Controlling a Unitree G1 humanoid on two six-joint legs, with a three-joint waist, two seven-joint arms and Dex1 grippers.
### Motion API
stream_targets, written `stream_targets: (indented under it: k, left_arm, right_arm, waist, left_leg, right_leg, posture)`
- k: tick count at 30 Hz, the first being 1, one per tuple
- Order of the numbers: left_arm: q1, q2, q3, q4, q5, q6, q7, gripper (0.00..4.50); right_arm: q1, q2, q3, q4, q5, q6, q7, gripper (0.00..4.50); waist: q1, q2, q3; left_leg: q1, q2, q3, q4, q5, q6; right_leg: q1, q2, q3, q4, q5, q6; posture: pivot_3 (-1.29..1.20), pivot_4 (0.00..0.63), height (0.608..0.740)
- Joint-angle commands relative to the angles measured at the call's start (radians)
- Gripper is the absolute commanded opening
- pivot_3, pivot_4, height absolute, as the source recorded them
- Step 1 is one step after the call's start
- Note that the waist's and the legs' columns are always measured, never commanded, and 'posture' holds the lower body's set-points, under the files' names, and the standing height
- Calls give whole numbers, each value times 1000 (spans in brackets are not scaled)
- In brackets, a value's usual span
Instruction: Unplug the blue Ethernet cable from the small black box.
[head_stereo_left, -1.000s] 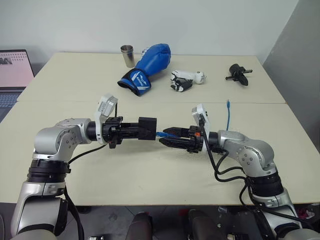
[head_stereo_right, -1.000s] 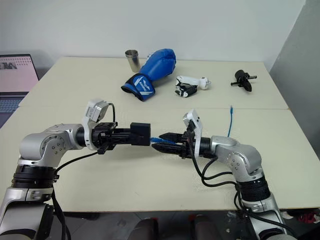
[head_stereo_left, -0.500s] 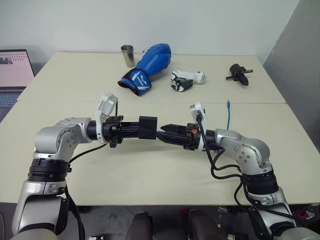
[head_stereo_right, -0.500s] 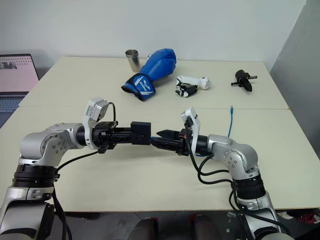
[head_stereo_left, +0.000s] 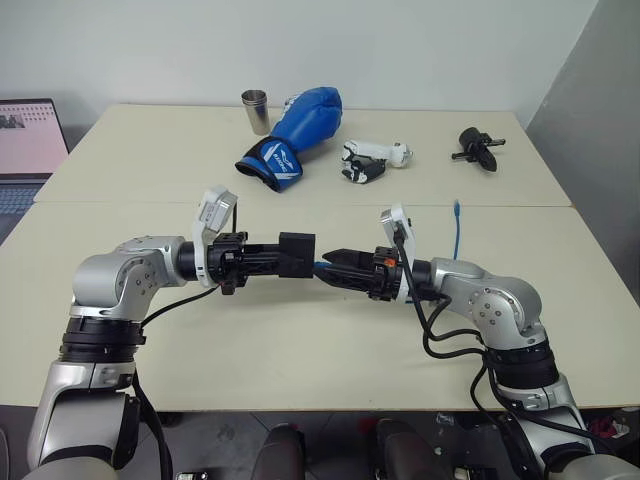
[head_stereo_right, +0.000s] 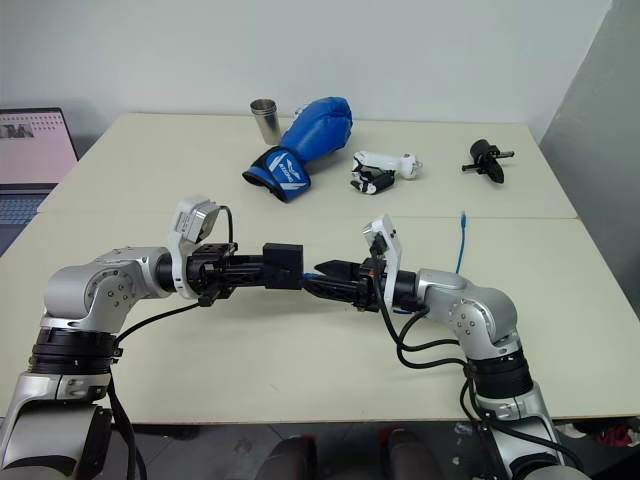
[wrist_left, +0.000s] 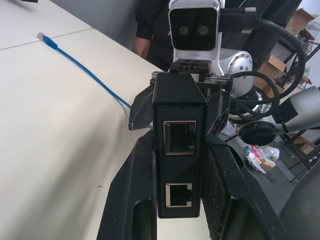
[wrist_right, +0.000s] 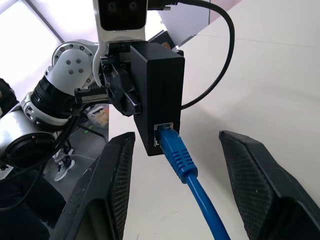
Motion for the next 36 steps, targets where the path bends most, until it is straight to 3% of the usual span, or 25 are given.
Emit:
stream_targets:
  k: [1, 10, 12, 22, 36]
  left_arm:
    - [-29, 4, 3, -11, -2, -9, -9, 784]
    - [-31, -9, 2, -8, 0, -10, -2, 784]
    - [-31, -10, 2, -7, 1, -10, -3, 784]
    - [-28, -14, -1, -11, -1, -4, -7, 784]
    - [-50, 28, 4, 57, 31, -50, -24, 784]
  right_arm:
    - [-7, 0, -9, -25, 24, -5, 13, 2395]
    - [-5, -1, 0, -34, 20, -8, 16, 392]
    - [-5, -2, 1, -37, 19, -8, 19, 121]
    - [-3, 0, -1, -47, 36, 8, 28, 107]
    - [55, -145, -53, -93, 96, 45, 59, 37]
  waist:
    - [0, 0, 0]
    - [0, 0, 0]
    - [0, 0, 0]
    - [0, 0, 0]
    - [0, 0, 0]
  left_leg:
    - [0, 0, 0, 0, 0, 0]
    - [0, 0, 0, 0, 0, 0]
    - [0, 0, 0, 0, 0, 0]
    - [-1, 0, 0, 0, 0, 0]
    - [-1, 0, 0, 0, 0, 0]
  right_leg:
    - [0, 0, 0, 0, 0, 0]
    - [0, 0, 0, 0, 0, 0]
    - [0, 0, 0, 0, 0, 0]
    - [0, 0, 0, 0, 0, 0]
    - [0, 0, 0, -1, 0, 0]
  posture:
    - [0, 150, 740]
    - [0, 150, 740]
    - [0, 150, 740]
    - [0, 150, 740]
    - [0, 150, 740]
